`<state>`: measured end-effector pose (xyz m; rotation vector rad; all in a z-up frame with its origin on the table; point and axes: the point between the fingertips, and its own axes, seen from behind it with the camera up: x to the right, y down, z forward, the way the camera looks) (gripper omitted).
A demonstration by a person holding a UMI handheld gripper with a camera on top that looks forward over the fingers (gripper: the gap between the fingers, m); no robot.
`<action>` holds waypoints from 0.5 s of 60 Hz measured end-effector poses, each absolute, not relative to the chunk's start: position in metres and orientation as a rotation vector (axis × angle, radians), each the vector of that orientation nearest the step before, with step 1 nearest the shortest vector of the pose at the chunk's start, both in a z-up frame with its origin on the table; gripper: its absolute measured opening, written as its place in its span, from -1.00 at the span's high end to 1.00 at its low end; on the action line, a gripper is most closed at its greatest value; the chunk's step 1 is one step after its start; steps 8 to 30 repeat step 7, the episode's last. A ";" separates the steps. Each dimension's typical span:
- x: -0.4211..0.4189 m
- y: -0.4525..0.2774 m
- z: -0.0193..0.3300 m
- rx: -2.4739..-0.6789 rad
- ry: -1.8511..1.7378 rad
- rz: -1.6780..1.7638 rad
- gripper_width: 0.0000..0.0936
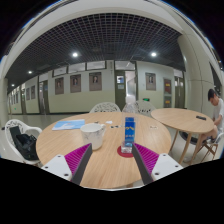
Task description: Pour water
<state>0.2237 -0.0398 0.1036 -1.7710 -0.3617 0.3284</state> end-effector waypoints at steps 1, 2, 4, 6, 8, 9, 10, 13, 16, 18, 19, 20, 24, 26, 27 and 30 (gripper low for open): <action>0.222 -0.041 0.102 -1.768 -0.363 0.331 -0.83; 0.219 -0.040 0.102 -1.766 -0.365 0.336 -0.83; 0.218 -0.045 0.100 -1.764 -0.370 0.345 -0.83; 0.215 -0.047 0.097 -1.766 -0.376 0.351 -0.83; 0.214 -0.048 0.095 -1.768 -0.378 0.353 -0.83; 0.214 -0.048 0.095 -1.768 -0.378 0.353 -0.83; 0.214 -0.048 0.095 -1.768 -0.378 0.353 -0.83; 0.214 -0.048 0.095 -1.768 -0.378 0.353 -0.83; 0.214 -0.048 0.095 -1.768 -0.378 0.353 -0.83; 0.214 -0.048 0.095 -1.768 -0.378 0.353 -0.83; 0.214 -0.048 0.095 -1.768 -0.378 0.353 -0.83; 0.214 -0.048 0.095 -1.768 -0.378 0.353 -0.83; 0.214 -0.048 0.095 -1.768 -0.378 0.353 -0.83; 0.214 -0.048 0.095 -1.768 -0.378 0.353 -0.83; 0.214 -0.048 0.095 -1.768 -0.378 0.353 -0.83; 0.214 -0.048 0.095 -1.768 -0.378 0.353 -0.83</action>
